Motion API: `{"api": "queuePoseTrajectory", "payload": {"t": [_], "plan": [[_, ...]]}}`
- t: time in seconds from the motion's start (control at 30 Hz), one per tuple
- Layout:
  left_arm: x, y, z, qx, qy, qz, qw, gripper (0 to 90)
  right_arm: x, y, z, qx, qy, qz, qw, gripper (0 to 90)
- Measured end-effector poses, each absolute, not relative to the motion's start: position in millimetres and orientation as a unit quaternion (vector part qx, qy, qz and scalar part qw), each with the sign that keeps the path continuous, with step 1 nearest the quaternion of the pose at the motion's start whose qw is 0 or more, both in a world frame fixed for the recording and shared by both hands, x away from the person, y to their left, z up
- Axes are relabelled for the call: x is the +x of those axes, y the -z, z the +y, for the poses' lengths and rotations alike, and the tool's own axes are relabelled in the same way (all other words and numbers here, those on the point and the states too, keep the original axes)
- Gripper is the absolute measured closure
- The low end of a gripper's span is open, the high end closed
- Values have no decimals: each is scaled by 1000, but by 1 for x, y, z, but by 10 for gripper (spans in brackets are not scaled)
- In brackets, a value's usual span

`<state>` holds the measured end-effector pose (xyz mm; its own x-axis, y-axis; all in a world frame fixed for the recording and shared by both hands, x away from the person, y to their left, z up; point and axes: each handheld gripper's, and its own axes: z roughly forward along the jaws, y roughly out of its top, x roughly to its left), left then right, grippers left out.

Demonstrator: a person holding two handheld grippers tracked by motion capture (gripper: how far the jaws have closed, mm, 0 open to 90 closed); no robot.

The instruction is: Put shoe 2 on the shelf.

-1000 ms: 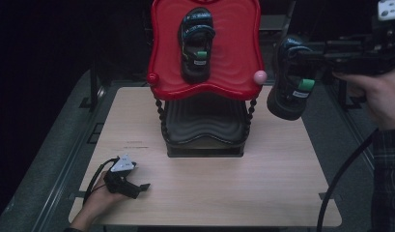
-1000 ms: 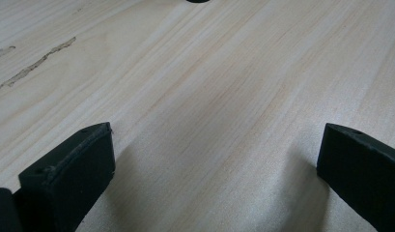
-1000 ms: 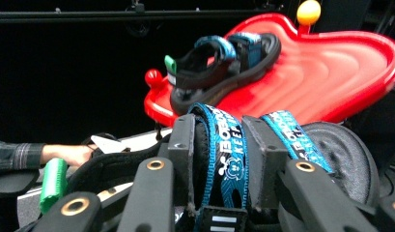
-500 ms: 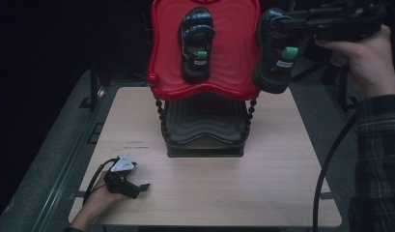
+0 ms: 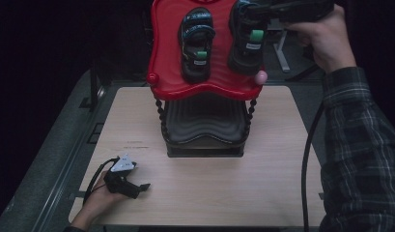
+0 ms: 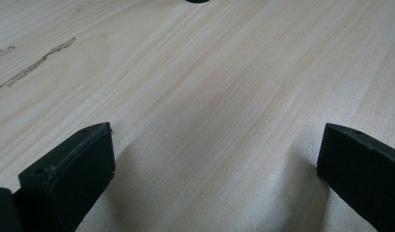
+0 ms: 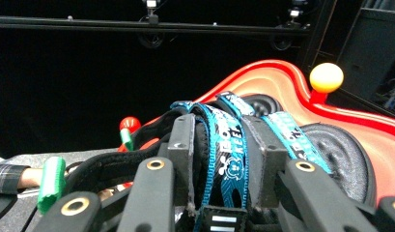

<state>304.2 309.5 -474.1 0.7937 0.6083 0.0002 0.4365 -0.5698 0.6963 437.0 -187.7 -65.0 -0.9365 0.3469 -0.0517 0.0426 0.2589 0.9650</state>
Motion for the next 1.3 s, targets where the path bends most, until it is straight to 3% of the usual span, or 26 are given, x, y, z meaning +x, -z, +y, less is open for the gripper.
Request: {"api": "queuePoseTrajectory", "payload": {"t": [0.5, 0.97, 1.3], "plan": [[304, 474, 310, 878, -121, 298, 356, 0, 475, 81, -157, 118, -574, 800, 130, 668], [304, 474, 309, 878, -120, 296, 356, 0, 468, 96, -150, 115, -563, 808, 130, 659], [304, 474, 309, 878, -121, 296, 356, 0, 456, 91, -163, 151, -571, 794, 143, 434]]}}
